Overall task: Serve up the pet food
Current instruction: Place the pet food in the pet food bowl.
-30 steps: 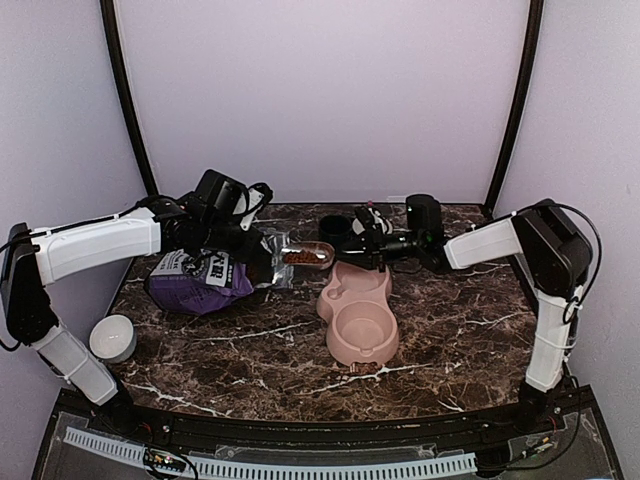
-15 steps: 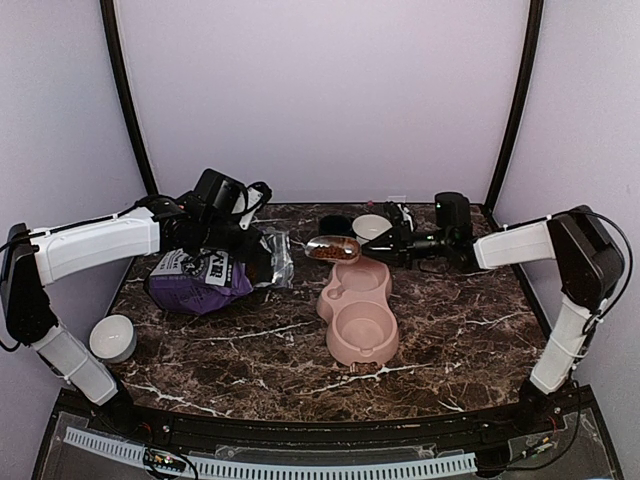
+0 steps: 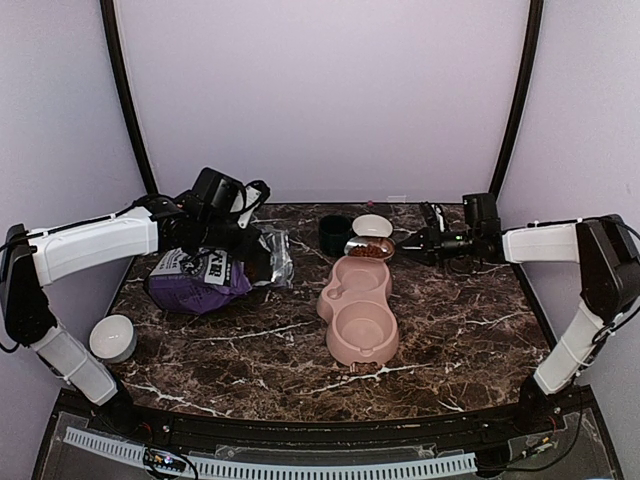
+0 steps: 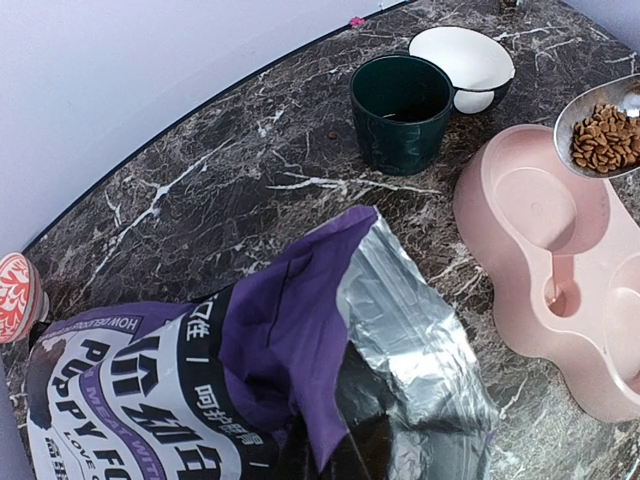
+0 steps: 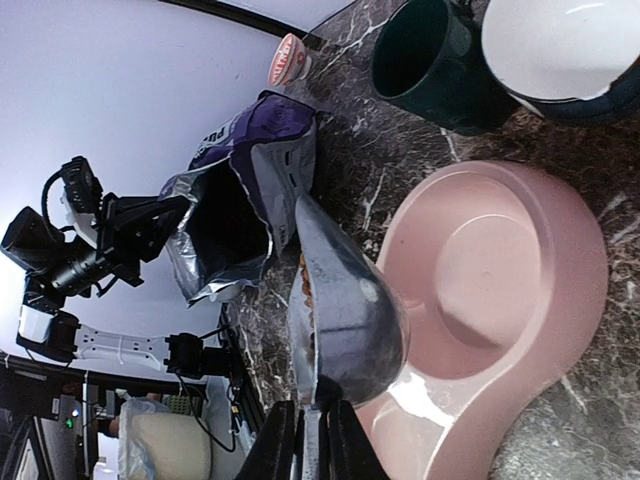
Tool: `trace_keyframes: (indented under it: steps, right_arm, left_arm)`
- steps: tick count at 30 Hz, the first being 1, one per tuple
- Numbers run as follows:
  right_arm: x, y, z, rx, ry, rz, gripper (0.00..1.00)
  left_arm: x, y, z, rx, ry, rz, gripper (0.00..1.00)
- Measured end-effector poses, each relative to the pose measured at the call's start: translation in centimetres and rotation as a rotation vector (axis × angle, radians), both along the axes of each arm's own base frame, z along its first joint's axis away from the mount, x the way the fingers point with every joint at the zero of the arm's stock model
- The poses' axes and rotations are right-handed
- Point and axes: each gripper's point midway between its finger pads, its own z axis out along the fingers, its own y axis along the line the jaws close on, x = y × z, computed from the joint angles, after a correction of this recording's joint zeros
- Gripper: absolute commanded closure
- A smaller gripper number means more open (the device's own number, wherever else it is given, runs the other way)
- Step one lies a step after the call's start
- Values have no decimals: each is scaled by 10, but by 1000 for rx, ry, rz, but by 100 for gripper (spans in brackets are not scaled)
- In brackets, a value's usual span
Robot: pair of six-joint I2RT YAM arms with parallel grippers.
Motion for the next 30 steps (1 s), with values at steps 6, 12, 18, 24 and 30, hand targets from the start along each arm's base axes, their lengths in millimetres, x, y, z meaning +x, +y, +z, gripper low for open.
trace_keyframes:
  steps: [6,12,18,24,30]
  right_arm:
    - [0,-12,-17,-99,9,-29,100]
    - [2,-17,-21,-168,2,-33,100]
    - [4,-21,-22,-228,-13,-34,100]
    - [6,-24,-20,-265,-28,-34,100]
    - [4,-27,-24,-287,-19,-30,100]
  left_arm:
    - [1,1,1,-2,-1,3,100]
    - [1,1,1,-2,-2,3,100]
    - [1,1,1,-2,-1,3,100]
    - [1,1,1,-2,-1,3,100]
    - [1,1,1,-2,-2,3,100]
